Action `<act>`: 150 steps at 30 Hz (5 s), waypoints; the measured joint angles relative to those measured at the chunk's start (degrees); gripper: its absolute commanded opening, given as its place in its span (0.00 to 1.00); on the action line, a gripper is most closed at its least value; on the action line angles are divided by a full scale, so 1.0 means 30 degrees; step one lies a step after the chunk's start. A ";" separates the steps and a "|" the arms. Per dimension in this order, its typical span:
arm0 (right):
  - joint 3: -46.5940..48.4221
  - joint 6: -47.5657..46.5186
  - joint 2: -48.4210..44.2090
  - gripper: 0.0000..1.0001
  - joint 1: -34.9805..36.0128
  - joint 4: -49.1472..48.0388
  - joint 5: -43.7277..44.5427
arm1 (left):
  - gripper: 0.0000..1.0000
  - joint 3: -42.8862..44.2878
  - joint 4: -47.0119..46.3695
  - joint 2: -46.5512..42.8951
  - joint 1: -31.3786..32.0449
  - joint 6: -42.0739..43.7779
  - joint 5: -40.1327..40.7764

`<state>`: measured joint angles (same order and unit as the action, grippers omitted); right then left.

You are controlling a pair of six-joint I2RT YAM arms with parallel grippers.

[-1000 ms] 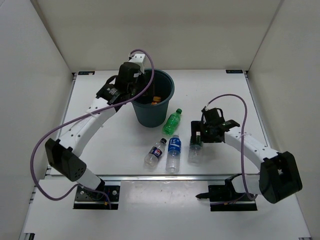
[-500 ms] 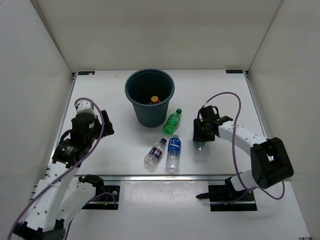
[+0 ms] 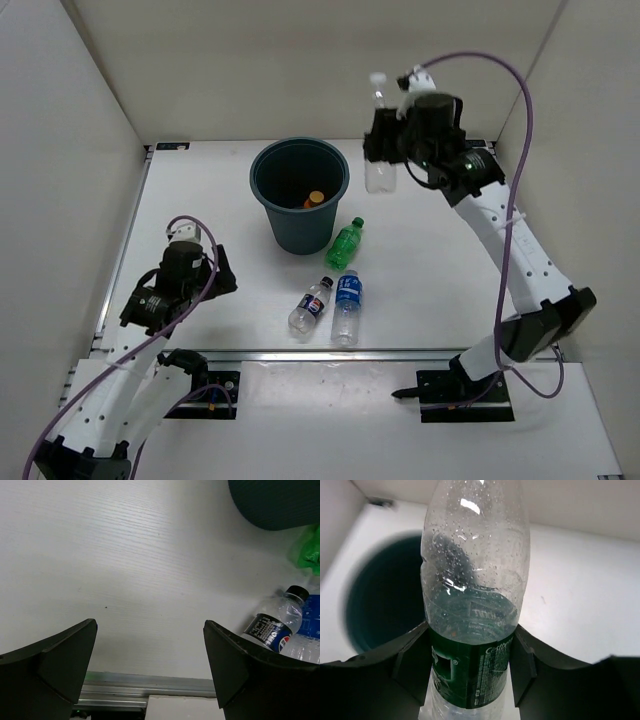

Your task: Put the plastic bottles in the bin

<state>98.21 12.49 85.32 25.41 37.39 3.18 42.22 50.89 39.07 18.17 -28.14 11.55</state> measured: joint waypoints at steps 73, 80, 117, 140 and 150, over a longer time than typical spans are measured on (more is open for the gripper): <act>-1.6997 0.1056 -1.0251 1.00 -0.6812 0.1260 -0.2557 | 0.35 1.0856 -0.6069 0.6732 0.8706 0.4568 -0.6149; -1.6946 0.2361 -0.7956 0.99 -0.3206 -0.0750 -0.2754 | 0.42 1.4120 -0.8233 1.2473 0.5406 0.4350 -0.1588; -1.3165 0.9486 0.4954 0.91 0.2317 -1.0877 0.1384 | 0.98 0.1180 0.0226 -0.1399 0.2892 -0.0619 -0.0277; -1.2393 0.7839 -0.0831 0.22 -0.2696 -1.0673 0.1239 | 0.99 0.0007 -0.1537 -0.0787 0.3096 -0.0219 -0.3118; -0.1311 0.3286 0.1982 0.27 0.1902 -1.0295 -0.2157 | 0.98 -0.1355 -0.4430 0.0845 0.3701 0.0539 -0.5166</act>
<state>94.28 22.35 91.26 31.11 6.50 -3.29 38.15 37.60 41.60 29.28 -26.52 -3.95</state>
